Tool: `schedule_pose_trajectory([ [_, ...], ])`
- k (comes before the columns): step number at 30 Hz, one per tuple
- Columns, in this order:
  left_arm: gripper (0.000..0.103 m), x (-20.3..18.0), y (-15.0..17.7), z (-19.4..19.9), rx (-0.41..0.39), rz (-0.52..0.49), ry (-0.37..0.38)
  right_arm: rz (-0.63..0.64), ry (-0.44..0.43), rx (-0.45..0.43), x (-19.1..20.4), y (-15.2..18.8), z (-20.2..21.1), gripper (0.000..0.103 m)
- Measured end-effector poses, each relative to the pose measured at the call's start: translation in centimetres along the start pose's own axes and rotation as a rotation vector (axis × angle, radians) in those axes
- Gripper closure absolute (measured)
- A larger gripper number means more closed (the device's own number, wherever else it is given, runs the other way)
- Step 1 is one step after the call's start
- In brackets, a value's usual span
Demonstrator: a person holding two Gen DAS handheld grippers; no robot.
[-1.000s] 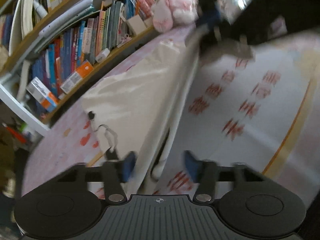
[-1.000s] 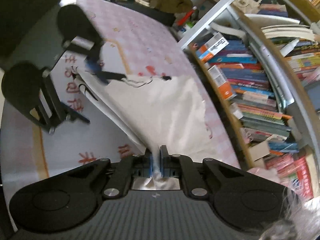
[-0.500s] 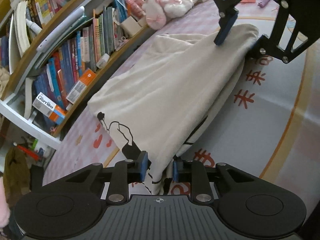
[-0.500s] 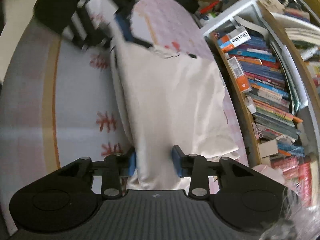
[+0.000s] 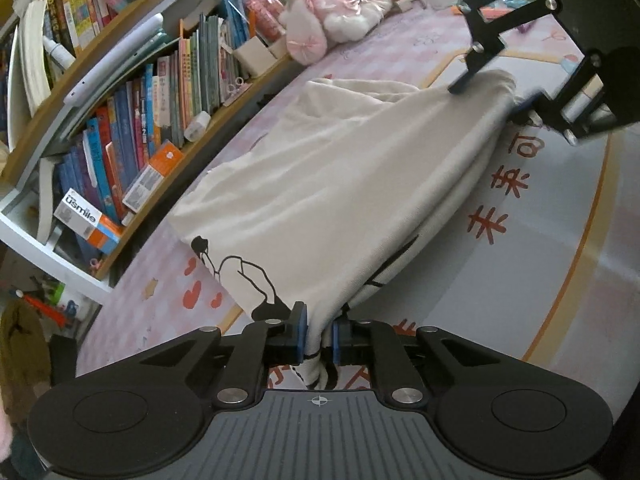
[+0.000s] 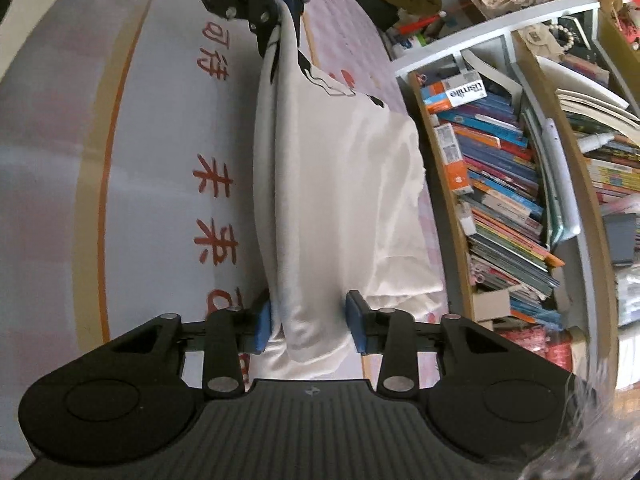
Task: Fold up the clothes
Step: 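Lift the shirt end with both grippers and fold it over the shirt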
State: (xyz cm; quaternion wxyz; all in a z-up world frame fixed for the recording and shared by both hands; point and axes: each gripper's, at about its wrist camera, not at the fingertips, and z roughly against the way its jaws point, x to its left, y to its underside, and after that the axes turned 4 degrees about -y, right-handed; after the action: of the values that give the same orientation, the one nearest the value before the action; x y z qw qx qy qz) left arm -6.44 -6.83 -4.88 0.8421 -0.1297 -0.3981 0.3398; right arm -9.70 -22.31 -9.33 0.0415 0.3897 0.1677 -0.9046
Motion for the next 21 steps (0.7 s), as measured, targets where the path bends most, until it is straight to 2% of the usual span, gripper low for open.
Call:
schedule_pose_trajectory([
  [4,0.093,-0.4,0.1,-0.1,0.004,-0.024,0.004,-0.05,-0.003,-0.019,-1.0,0.1,0.8,0.092],
  [7,0.093,-0.6,0.1,-0.2,0.007,-0.034,0.004,-0.024,-0.005,-0.023,-0.9,0.3,0.7,0.09],
  [9,0.093,-0.7,0.1,-0.3,0.011,-0.04,0.005,0.017,-0.008,-0.016,-0.4,0.5,0.3,0.08],
  [12,0.093,-0.8,0.2,-0.4,0.018,-0.045,0.01,0.053,-0.001,-0.011,0.2,0.9,0.0,0.071],
  [16,0.093,-1.1,0.3,-0.5,0.028,-0.046,0.014,0.056,-0.003,-0.01,0.4,1.2,-0.2,0.073],
  [18,0.093,-1.2,0.3,-0.6,0.032,-0.049,0.017,0.051,-0.011,-0.012,0.3,1.2,-0.3,0.083],
  [21,0.093,-1.1,0.3,-0.7,0.034,-0.051,0.024,0.045,-0.029,-0.008,0.1,1.1,-0.5,0.087],
])
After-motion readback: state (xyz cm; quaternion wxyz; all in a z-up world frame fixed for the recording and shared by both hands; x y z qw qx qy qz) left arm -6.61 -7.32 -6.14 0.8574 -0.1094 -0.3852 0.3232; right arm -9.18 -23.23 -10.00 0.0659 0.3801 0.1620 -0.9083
